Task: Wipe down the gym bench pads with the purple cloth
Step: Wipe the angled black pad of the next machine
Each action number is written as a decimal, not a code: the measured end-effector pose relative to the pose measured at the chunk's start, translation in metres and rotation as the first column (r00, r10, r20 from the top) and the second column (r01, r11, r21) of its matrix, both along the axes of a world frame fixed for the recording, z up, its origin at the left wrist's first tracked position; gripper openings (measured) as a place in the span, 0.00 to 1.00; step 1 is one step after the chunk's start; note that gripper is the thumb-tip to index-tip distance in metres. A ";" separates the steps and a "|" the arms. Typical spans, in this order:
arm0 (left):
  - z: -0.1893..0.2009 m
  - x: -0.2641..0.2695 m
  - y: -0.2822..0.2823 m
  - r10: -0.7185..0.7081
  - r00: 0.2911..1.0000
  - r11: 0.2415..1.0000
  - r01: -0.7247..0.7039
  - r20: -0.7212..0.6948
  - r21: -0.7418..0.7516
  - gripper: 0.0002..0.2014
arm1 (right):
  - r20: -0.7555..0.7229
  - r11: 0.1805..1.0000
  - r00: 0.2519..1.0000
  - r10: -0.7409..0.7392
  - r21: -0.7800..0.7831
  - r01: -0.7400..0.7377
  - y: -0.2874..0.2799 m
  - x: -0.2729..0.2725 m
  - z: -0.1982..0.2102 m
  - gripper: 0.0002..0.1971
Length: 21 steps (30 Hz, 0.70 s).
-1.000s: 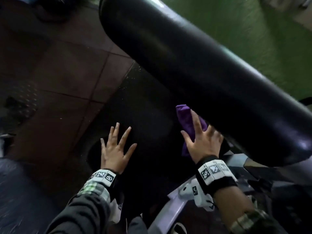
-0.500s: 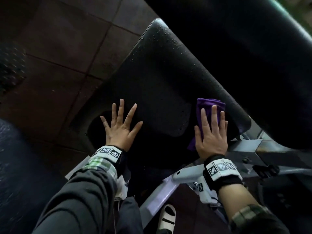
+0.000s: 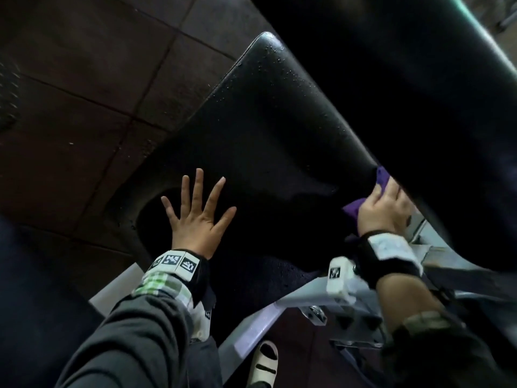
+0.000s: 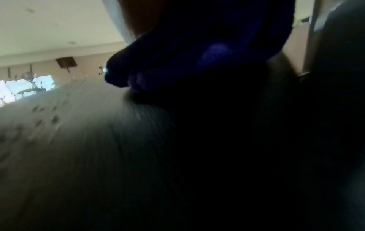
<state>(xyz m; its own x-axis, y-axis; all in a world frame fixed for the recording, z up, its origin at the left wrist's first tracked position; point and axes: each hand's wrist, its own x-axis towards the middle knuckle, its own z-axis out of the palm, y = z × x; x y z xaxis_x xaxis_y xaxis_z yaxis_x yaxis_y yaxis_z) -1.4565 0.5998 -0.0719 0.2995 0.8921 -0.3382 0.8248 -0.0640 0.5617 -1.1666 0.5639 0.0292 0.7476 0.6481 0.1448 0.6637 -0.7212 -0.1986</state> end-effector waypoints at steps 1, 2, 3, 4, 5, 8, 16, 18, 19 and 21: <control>0.001 0.000 -0.001 0.000 1.000 1.000 0.000 0.000 -0.005 0.35 | 0.089 1.000 0.996 0.016 -0.001 -0.016 -0.012 -0.003 -0.012 0.22; 0.001 0.001 -0.001 -0.002 1.000 1.000 0.002 0.003 -0.010 0.35 | 0.122 1.000 0.992 0.023 0.003 -0.024 -0.022 -0.011 -0.023 0.22; 0.001 0.001 0.000 -0.005 1.000 1.000 0.005 0.006 -0.012 0.35 | 0.134 0.999 0.990 0.035 0.013 -0.037 -0.029 -0.022 -0.032 0.23; 0.001 0.000 0.000 -0.007 1.000 1.000 0.007 0.008 -0.011 0.34 | 0.147 0.998 0.987 0.061 0.014 -0.064 -0.036 -0.036 -0.038 0.24; 0.001 0.000 0.000 -0.007 1.000 1.000 0.007 0.010 -0.008 0.34 | 0.136 0.994 0.985 0.111 -0.019 -0.109 -0.039 -0.047 -0.043 0.24; 0.001 0.000 0.000 -0.005 1.000 1.000 0.005 0.007 -0.010 0.34 | 0.091 0.971 0.970 0.227 -0.100 -0.218 -0.026 -0.062 -0.041 0.25; -0.001 -0.001 -0.001 -0.005 1.000 1.000 0.005 0.007 -0.009 0.34 | -0.164 0.962 0.974 0.158 -0.195 -0.189 0.032 -0.016 0.018 0.21; -0.002 -0.001 -0.001 -0.001 1.000 1.000 0.001 0.006 -0.004 0.33 | -0.197 0.978 0.979 0.061 -0.185 -0.098 0.017 -0.012 0.029 0.20; -0.002 0.000 -0.001 0.005 1.000 1.000 -0.005 0.005 -0.001 0.33 | -0.138 0.990 0.989 0.044 -0.128 -0.062 0.004 -0.012 0.028 0.19; -0.002 0.000 -0.001 0.010 1.000 1.000 -0.010 0.000 -0.001 0.33 | 0.058 0.999 0.997 0.048 -0.016 -0.047 -0.023 -0.017 0.012 0.17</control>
